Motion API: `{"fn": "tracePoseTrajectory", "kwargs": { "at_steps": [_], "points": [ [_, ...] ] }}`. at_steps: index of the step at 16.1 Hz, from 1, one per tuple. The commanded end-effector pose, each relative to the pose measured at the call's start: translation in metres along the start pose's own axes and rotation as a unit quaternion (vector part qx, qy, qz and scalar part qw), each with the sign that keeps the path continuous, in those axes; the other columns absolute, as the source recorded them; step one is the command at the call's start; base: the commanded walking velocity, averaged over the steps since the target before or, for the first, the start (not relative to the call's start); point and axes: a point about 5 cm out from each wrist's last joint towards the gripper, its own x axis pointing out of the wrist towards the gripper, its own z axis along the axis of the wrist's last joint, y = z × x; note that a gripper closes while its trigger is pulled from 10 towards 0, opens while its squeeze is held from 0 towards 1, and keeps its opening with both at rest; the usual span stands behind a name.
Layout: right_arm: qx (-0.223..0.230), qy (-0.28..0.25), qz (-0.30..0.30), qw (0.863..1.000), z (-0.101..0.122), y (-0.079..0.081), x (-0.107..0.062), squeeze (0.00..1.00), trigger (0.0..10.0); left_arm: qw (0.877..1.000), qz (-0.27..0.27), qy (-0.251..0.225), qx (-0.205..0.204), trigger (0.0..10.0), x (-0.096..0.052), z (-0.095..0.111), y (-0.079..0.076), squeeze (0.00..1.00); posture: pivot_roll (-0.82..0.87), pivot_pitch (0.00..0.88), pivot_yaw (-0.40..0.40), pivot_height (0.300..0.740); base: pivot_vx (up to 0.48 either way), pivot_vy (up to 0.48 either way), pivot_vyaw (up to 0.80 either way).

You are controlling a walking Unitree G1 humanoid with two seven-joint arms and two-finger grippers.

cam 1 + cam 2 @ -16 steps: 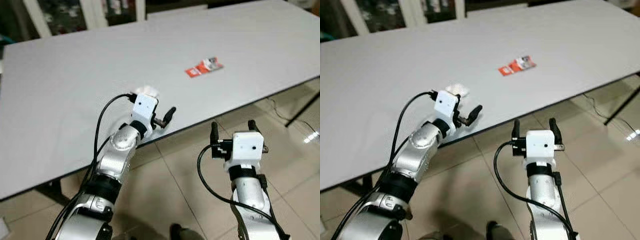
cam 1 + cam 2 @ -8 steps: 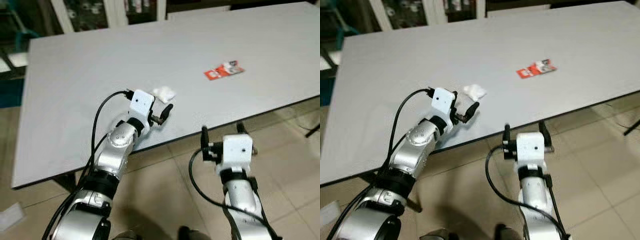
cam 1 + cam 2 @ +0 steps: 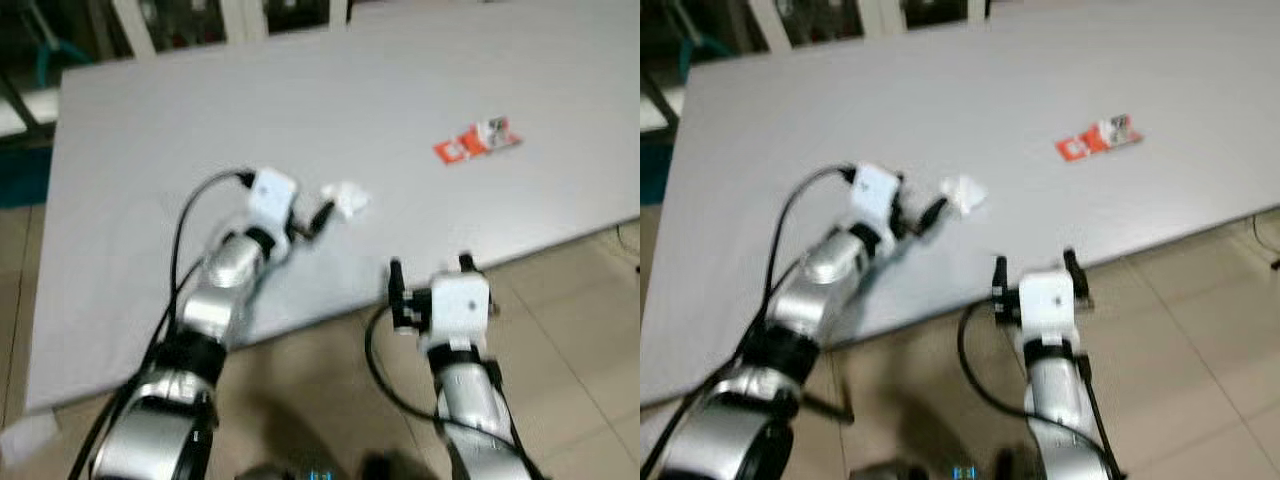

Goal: Picking trash to rubbish bin

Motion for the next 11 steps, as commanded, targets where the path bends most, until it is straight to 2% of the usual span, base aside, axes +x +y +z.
{"fn": "tracePoseTrajectory", "kwargs": {
  "at_steps": [1, 11],
  "points": [
    [-0.010, 0.011, -0.014, 1.000, -0.0031, -0.0059, -0.0023, 0.00, 10.0, 1.000, -0.022, -0.009, -0.004, 10.0, 0.0046, 0.0034, -0.0107, 0.00, 0.11, 0.199, 0.044, 0.740, 0.244, 0.000, 0.00],
    [-0.001, 0.017, -0.019, 1.000, -0.0009, -0.0013, -0.0027, 0.00, 10.0, 0.999, -0.033, -0.009, 0.002, 10.0, 0.0033, 0.0026, -0.0063, 0.00, 0.12, 0.223, 0.053, 0.740, 0.000, 0.000, 0.00]
  ]
}}
